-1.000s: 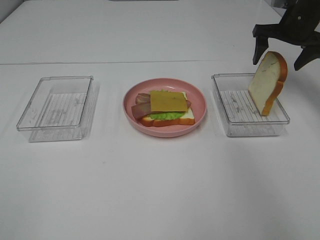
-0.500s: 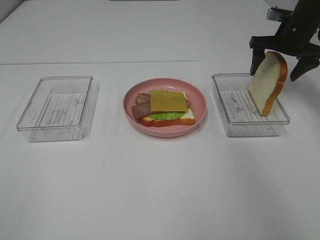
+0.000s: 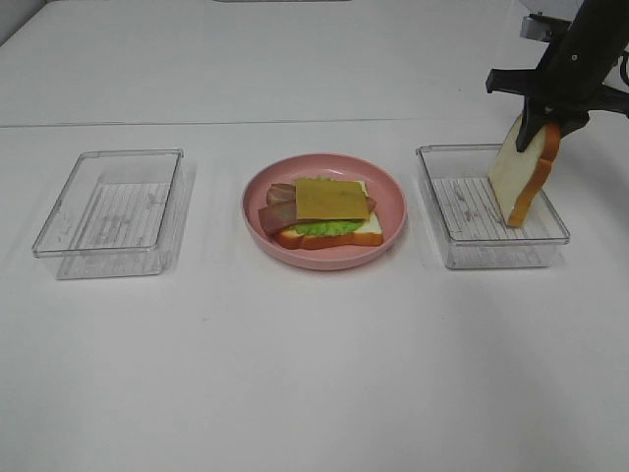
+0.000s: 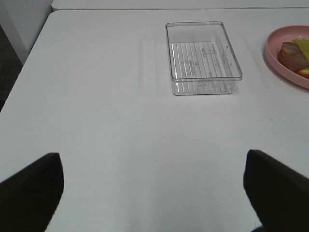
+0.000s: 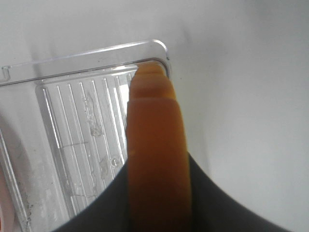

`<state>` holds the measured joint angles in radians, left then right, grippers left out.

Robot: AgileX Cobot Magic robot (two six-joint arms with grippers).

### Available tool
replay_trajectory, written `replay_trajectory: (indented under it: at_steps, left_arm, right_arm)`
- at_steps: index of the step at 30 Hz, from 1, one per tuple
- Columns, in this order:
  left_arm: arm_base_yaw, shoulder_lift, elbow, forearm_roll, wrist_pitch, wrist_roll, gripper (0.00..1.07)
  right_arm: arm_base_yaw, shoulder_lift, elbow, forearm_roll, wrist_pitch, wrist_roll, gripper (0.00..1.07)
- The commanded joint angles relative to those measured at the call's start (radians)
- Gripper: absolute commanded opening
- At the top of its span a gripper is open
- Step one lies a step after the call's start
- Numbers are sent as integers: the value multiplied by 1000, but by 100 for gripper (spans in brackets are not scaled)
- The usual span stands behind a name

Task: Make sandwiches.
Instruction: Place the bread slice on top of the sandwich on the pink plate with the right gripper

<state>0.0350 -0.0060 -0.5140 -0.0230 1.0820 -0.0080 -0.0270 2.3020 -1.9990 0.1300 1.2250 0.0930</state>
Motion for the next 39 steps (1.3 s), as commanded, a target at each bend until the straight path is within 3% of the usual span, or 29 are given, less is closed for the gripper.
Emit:
replay_trajectory:
  at_steps: [1, 16, 19, 23, 24, 25, 27, 28, 29, 30, 34, 39]
  left_arm:
    - [4, -17, 0, -6, -6, 0, 95]
    - [4, -17, 0, -6, -6, 0, 95]
    - [4, -17, 0, -6, -6, 0, 95]
    - [4, -17, 0, -6, -6, 0, 95]
    - [4, -17, 0, -6, -6, 0, 95]
    - [4, -17, 0, -6, -6, 0, 95]
    - [4, -17, 0, -6, -6, 0, 95]
    - [4, -17, 0, -6, -6, 0, 95]
    - [4, -17, 0, -6, -6, 0, 95]
    - [4, -17, 0, -6, -6, 0, 95]
    - [4, -17, 0, -6, -6, 0, 95]
    - [4, -17, 0, -6, -6, 0, 95]
  right_arm:
    - [-2, -1, 7, -10, 104, 7, 0]
    - [-2, -164, 21, 90, 104, 17, 0]
    - [-2, -215, 70, 142, 104, 13, 0]
    - [-1, -324, 247, 242, 10, -68, 0]
    - [-1, -324, 247, 242, 10, -68, 0]
    - [-1, -366, 349, 346, -70, -137, 0]
    - [-1, -382, 388, 396, -98, -168, 0]
    - [-1, -411, 471, 521, -153, -253, 0]
    - [-1, -411, 471, 521, -153, -253, 0]
    - [-1, -424, 522, 661, -173, -325, 0]
    - [-1, -415, 542, 833, -171, -385, 0]
    - [9, -399, 542, 914, -187, -445, 0]
